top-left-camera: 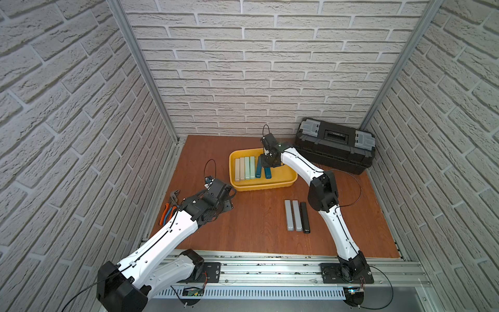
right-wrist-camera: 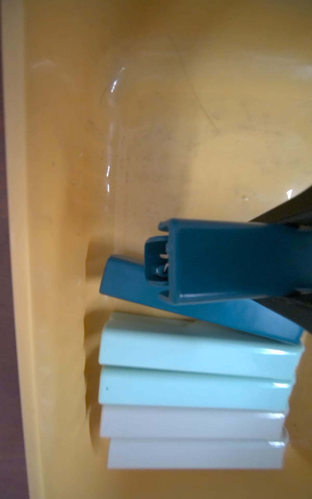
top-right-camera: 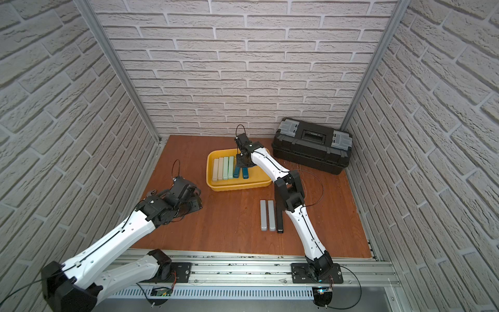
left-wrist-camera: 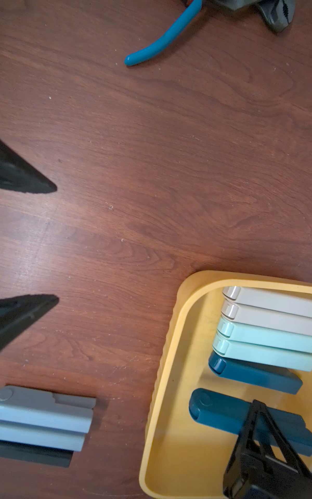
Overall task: Put the pruning pliers into the storage box
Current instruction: Place the pruning pliers in the storage box.
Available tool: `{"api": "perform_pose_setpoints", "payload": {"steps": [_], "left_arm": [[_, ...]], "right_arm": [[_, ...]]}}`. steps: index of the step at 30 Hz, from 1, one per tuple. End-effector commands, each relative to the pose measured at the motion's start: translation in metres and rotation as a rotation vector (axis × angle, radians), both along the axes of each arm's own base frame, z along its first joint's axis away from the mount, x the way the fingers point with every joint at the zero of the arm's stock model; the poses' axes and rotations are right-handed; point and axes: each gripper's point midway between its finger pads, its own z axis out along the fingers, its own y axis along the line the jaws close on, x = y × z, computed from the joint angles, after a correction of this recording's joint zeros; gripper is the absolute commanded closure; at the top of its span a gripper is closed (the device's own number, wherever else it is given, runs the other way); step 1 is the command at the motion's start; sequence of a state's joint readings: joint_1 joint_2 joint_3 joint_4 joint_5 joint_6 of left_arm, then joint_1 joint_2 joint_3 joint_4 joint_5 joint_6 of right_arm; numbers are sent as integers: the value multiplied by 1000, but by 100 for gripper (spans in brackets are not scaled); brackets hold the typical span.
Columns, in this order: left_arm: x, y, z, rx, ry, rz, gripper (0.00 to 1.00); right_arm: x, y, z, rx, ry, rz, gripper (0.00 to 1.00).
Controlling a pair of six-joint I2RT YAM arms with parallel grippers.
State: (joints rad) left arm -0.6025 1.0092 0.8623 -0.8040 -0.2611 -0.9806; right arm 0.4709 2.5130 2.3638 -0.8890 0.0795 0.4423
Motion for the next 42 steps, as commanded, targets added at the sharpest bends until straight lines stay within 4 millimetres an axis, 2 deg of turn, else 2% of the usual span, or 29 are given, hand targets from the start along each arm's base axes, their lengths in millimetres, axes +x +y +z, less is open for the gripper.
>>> {"api": "perform_pose_setpoints", "payload": {"steps": [1, 9, 17, 25, 42], "left_arm": [[5, 2, 5, 8, -9, 9, 40], [11, 8, 3, 43, 15, 22, 40], [11, 15, -1, 47, 29, 45, 40], [10, 19, -7, 54, 48, 63, 40], [8, 19, -17, 40, 73, 79, 40]], "right_arm": [[18, -3, 11, 51, -53, -43, 84], [31, -1, -1, 53, -76, -38, 83], [37, 0, -28, 70, -45, -52, 82], [41, 7, -42, 83, -44, -24, 82], [36, 25, -42, 88, -52, 79, 82]]}}
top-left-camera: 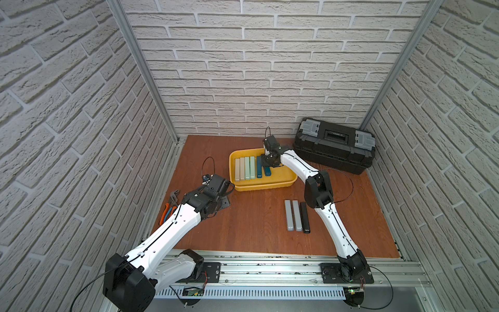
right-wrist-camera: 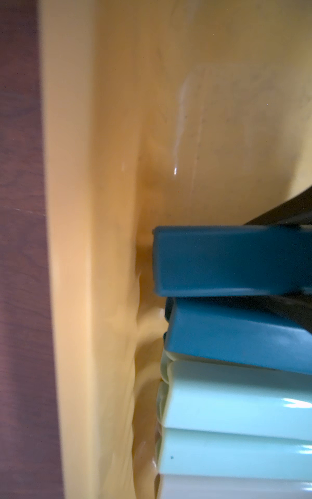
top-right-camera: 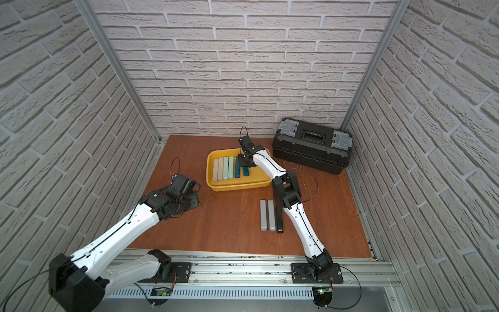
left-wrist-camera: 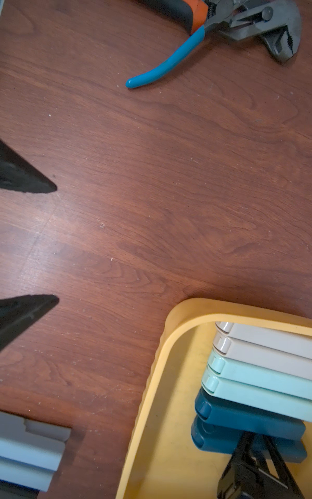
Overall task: Put the pruning pliers into the storage box
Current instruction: Place the pruning pliers in the storage box.
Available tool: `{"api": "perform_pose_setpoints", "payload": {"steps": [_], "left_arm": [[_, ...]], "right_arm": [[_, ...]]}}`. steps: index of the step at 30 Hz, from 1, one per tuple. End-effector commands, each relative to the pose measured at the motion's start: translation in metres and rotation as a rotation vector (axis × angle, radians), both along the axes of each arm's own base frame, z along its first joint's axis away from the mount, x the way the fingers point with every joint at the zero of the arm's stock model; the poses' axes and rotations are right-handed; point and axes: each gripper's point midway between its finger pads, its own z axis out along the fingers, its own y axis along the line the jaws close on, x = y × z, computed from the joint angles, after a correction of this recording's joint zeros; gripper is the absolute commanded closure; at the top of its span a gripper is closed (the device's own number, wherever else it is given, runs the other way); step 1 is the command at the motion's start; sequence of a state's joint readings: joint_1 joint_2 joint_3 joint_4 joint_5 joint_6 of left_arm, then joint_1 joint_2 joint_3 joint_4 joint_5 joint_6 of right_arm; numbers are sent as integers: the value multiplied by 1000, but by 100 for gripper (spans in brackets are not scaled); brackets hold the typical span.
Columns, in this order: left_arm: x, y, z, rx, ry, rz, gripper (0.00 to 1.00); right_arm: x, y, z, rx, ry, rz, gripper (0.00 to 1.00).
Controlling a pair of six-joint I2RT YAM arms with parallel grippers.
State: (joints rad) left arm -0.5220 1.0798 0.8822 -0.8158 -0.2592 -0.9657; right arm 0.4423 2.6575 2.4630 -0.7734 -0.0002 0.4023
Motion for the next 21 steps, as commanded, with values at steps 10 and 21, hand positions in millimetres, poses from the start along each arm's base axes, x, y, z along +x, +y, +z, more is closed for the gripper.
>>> {"api": "perform_pose_setpoints", "payload": {"steps": [10, 21], "left_arm": [[-4, 2, -8, -3, 23, 7, 40], [-4, 1, -9, -10, 21, 4, 40]], "right_arm": [[1, 23, -1, 78, -7, 3, 83], [0, 24, 3, 72, -15, -10, 77]]}}
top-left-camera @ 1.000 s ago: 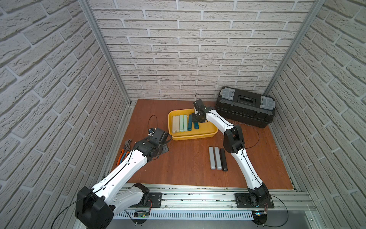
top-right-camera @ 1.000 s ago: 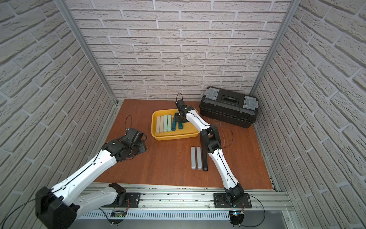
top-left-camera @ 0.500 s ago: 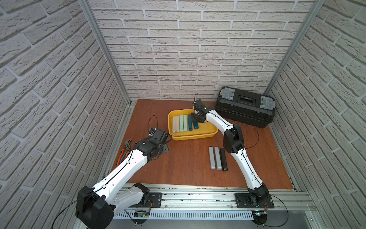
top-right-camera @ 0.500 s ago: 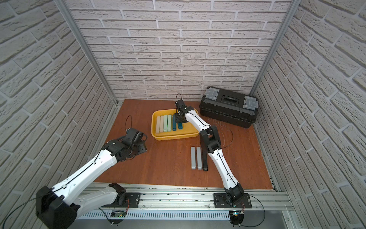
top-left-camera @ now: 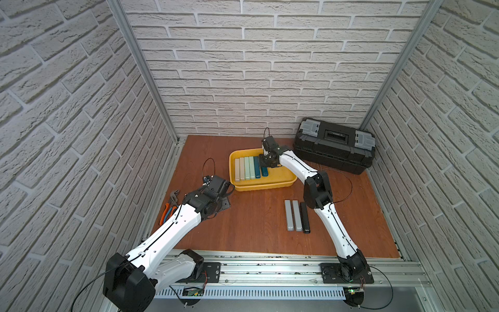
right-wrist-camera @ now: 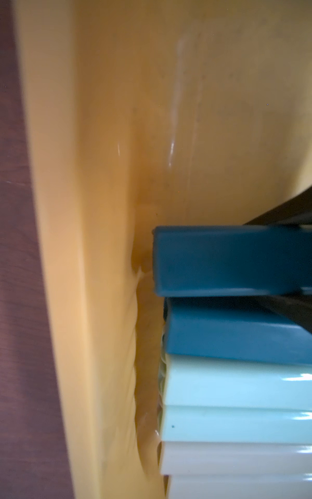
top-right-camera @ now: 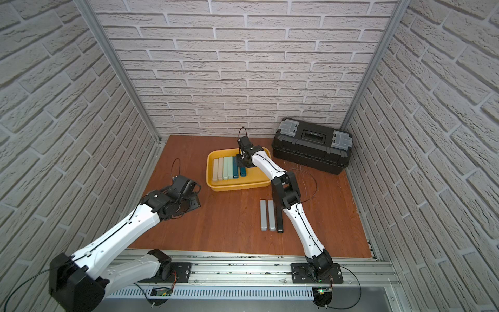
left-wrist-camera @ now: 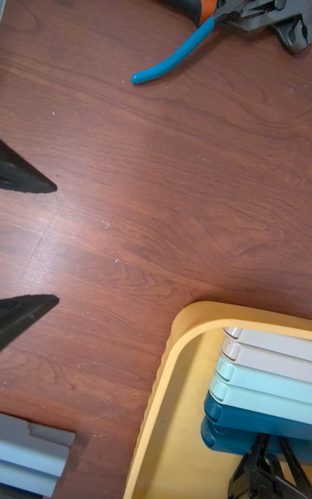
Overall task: Put the pruning pliers into the storage box
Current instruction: Place the pruning pliers in the storage box.
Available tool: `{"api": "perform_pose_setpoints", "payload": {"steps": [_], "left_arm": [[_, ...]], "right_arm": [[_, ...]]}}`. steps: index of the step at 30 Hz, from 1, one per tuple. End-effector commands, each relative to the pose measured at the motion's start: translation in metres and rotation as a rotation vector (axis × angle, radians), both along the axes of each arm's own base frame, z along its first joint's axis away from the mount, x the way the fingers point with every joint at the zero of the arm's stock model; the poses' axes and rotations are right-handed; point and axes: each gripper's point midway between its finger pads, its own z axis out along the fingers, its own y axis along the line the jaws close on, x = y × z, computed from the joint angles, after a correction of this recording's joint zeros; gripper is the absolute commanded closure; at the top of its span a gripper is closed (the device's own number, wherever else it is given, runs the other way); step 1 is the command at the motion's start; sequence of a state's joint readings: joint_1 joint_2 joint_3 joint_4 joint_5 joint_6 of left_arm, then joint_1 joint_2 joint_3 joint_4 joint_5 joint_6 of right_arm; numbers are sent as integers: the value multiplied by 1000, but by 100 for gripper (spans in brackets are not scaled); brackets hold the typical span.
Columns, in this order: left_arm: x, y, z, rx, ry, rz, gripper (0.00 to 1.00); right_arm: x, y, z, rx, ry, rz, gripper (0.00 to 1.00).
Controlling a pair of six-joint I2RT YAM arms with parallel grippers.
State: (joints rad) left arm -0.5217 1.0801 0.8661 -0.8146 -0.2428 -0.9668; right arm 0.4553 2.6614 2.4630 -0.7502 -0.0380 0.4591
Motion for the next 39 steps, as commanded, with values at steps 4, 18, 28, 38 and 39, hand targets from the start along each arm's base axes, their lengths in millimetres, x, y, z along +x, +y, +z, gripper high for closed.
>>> {"api": "perform_pose_setpoints", "payload": {"steps": [4, 18, 28, 38, 39], "left_arm": [[1, 0, -4, -11, -2, 9, 40], [5, -6, -2, -33, -23, -10, 40], [8, -9, 8, -61, -63, -14, 39], [23, -29, 14, -109, -90, -81, 39], [25, -31, 15, -113, -95, -86, 39]], "right_arm": [[4, 7, 11, 14, -37, -3, 73], [3, 1, 63, 36, -86, -18, 63], [-5, -4, 108, 39, -132, -5, 60], [-45, -46, 180, -139, -218, 25, 52], [-52, -50, 185, -150, -223, 25, 48]]}}
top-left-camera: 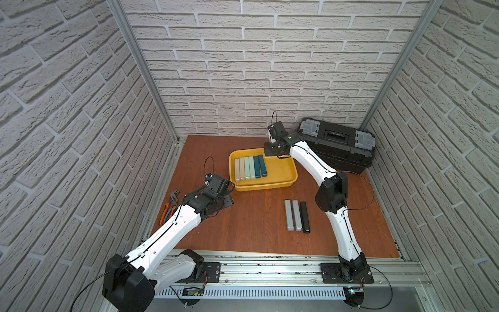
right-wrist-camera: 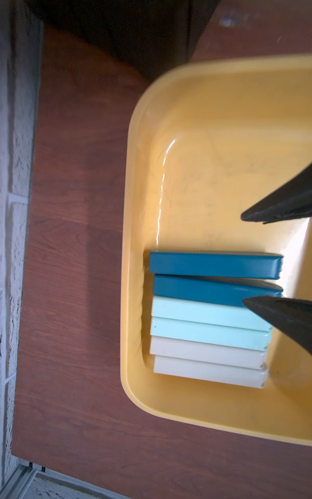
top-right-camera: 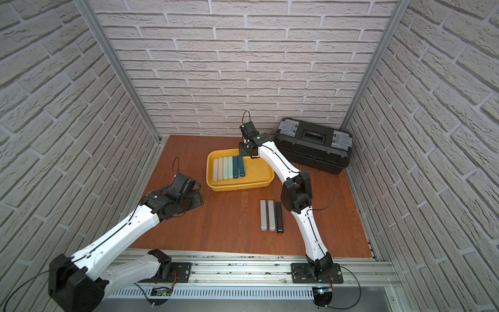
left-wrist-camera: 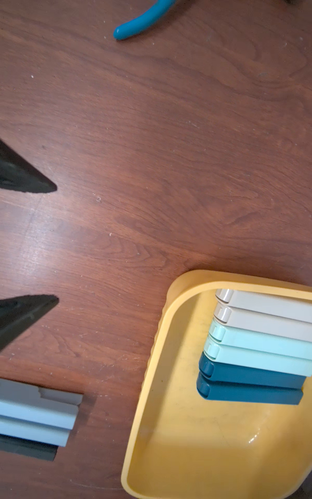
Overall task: Put the pruning pliers into the storage box
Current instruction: Place the pruning pliers in the storage box, then pick up the pruning pliers from the center of the board.
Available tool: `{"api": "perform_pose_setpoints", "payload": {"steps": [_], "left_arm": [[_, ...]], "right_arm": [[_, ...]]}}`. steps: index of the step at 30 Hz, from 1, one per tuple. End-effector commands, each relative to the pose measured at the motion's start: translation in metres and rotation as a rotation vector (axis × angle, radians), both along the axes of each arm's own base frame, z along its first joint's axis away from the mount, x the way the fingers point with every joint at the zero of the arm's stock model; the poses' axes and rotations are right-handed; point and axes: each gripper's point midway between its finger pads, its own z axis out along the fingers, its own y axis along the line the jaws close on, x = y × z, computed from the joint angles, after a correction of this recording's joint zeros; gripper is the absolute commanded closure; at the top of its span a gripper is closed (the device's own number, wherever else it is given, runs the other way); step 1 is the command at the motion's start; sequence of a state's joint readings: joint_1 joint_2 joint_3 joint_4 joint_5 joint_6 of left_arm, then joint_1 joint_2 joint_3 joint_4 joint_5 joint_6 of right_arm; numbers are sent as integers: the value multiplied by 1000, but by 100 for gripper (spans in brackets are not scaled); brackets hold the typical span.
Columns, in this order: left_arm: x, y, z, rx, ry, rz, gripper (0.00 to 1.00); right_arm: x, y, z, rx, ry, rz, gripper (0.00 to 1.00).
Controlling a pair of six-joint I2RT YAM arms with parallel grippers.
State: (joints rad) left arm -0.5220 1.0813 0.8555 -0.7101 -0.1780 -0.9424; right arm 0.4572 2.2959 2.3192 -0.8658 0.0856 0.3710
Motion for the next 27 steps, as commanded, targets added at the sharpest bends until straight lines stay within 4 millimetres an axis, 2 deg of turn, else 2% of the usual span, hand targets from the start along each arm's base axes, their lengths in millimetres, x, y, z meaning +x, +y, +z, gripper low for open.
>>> {"api": "perform_pose_setpoints", "payload": {"steps": [1, 2, 4, 5, 10, 18, 23, 27], "left_arm": [[15, -14, 9, -34, -43, -42, 39], [18, -16, 9, -35, -42, -49, 39], [22, -22, 9, -36, -38, -70, 39], [24, -25, 10, -37, -38, -80, 39], [31, -36, 8, -39, -33, -108, 39], [37, -48, 2, 1, -11, -151, 39], [34, -53, -3, 27, -8, -159, 38], [24, -58, -11, 29, -4, -149, 38]], "right_arm": [[-29, -15, 46, -67, -68, 15, 46], [-38, -19, 55, -71, -80, 13, 45], [-56, -27, 58, -87, -85, 6, 40], [-69, -32, 72, -84, -114, 0, 39], [-123, -52, 68, -190, -118, -20, 38], [-202, -66, 43, -151, -95, -25, 40], [-243, -69, 8, -197, 0, 37, 44], [-269, -62, -20, -209, 78, 84, 49]]}}
